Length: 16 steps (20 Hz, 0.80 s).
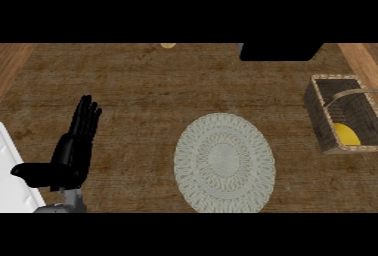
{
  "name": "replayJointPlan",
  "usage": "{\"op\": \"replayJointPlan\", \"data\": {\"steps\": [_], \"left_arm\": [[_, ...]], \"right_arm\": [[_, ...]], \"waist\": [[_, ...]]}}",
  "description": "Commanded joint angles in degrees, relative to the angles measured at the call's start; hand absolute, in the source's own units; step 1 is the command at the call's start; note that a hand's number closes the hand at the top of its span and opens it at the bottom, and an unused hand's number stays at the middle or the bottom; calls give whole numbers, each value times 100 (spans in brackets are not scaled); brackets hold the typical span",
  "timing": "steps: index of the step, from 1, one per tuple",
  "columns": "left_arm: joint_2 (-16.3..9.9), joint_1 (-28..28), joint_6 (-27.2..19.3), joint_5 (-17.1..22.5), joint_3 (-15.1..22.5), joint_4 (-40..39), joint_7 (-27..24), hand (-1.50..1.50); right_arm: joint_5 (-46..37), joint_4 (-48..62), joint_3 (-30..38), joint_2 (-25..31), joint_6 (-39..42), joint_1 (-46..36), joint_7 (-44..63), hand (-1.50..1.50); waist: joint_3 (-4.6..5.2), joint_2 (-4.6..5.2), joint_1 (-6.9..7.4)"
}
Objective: Pick the lemon from the placemat and place it in the basket
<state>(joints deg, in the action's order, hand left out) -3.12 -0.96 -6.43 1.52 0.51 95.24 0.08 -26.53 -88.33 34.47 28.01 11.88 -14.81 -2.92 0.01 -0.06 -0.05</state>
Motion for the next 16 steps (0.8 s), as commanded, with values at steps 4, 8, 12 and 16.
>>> {"op": "replayJointPlan", "data": {"steps": [4,8,12,16], "left_arm": [[39,361,-11,-72,102,384,46,0],[-93,-143,23,18,-111,166,225,0],[35,576,101,-31,128,438,-2,0],[260,259,-206,-269,236,303,-2,0]], "right_arm": [[452,-21,844,696,79,72,237,-150],[982,242,1433,1043,297,-47,662,-150],[1770,513,2136,1354,712,154,592,-150],[2100,1099,2334,1765,1049,340,97,-150]], "waist": [[-1,-5,-4],[0,-6,-44],[-1,-16,-27],[-1,-3,-22]]}}
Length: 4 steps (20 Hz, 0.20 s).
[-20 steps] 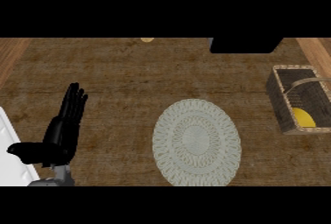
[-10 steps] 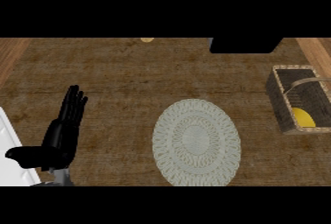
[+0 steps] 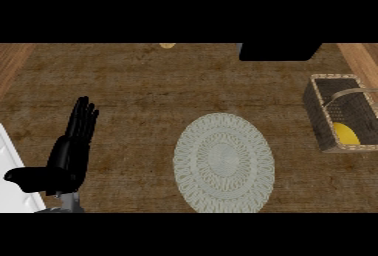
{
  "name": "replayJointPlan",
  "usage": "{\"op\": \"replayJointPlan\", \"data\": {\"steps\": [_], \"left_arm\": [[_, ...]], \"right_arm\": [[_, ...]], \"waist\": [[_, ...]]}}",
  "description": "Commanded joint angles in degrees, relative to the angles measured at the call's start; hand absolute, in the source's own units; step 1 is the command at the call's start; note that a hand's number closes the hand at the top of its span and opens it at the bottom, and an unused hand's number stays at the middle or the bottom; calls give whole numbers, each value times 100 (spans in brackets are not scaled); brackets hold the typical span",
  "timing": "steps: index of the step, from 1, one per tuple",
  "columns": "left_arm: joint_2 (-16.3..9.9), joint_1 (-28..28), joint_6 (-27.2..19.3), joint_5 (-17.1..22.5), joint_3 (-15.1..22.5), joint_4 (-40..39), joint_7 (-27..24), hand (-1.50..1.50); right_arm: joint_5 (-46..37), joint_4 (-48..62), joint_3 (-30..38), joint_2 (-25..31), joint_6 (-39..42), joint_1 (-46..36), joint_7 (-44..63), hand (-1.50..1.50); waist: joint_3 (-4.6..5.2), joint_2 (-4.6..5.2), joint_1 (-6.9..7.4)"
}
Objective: Pick the lemon from the placemat and place it in the basket
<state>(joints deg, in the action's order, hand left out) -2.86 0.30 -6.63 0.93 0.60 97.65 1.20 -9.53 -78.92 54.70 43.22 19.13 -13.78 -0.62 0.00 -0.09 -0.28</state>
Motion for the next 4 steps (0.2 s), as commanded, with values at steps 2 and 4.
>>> {"op": "replayJointPlan", "data": {"steps": [2,4], "left_arm": [[35,-55,0,-52,42,-84,-71,0],[-42,-280,29,102,-225,-331,-109,0]], "right_arm": [[750,1222,674,786,795,185,-617,-150],[1034,1395,716,1136,1204,117,-599,-150]], "waist": [[-5,4,-8],[-1,9,-17]]}}
